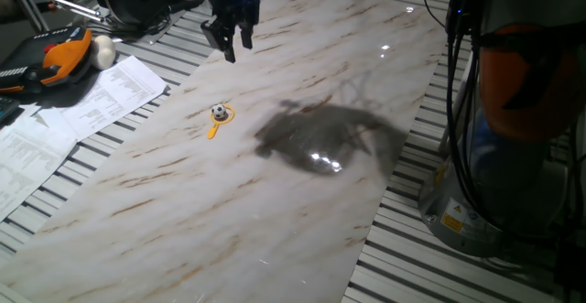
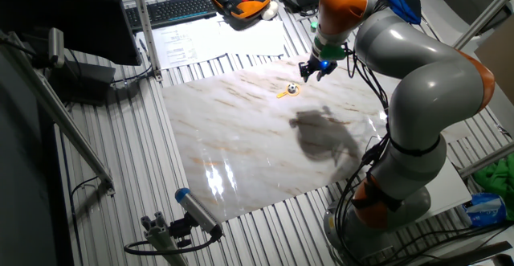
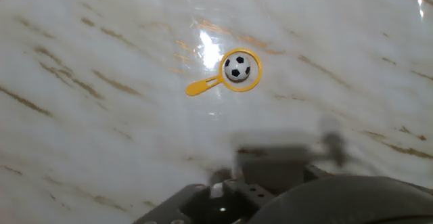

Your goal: Remove the bubble ring from the ball

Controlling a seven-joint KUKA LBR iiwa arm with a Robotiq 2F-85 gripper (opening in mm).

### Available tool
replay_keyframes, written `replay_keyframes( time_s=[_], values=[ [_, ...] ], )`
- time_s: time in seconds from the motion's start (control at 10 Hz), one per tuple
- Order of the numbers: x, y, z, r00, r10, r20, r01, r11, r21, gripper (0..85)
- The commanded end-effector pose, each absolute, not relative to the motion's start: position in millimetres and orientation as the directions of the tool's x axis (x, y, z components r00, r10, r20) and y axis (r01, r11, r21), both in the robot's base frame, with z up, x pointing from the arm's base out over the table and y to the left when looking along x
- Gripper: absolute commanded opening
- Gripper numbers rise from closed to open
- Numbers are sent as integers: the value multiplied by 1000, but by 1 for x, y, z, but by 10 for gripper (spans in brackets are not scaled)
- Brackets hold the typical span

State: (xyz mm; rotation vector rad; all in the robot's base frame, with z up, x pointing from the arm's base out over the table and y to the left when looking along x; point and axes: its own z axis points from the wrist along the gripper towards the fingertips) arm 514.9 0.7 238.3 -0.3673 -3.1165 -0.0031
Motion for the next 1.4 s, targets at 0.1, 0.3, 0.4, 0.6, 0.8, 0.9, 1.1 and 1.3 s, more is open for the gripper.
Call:
replay_keyframes(
  time_s=[0.1,0.3,0.4,0.6,0.8,0.9,1.1,1.3],
  values=[
    [515,1,238,-883,470,-4,470,883,6,0],
    [515,1,239,-883,470,-13,469,883,23,0],
    [515,1,239,-882,471,-6,471,882,35,0],
    [515,0,243,-874,485,17,486,873,47,0],
    [516,0,247,-866,499,37,500,864,53,0],
    [516,0,248,-864,501,44,503,862,58,0],
    [515,0,249,-860,507,46,510,858,63,0],
    [515,0,248,-853,521,43,523,851,58,0]
  ],
)
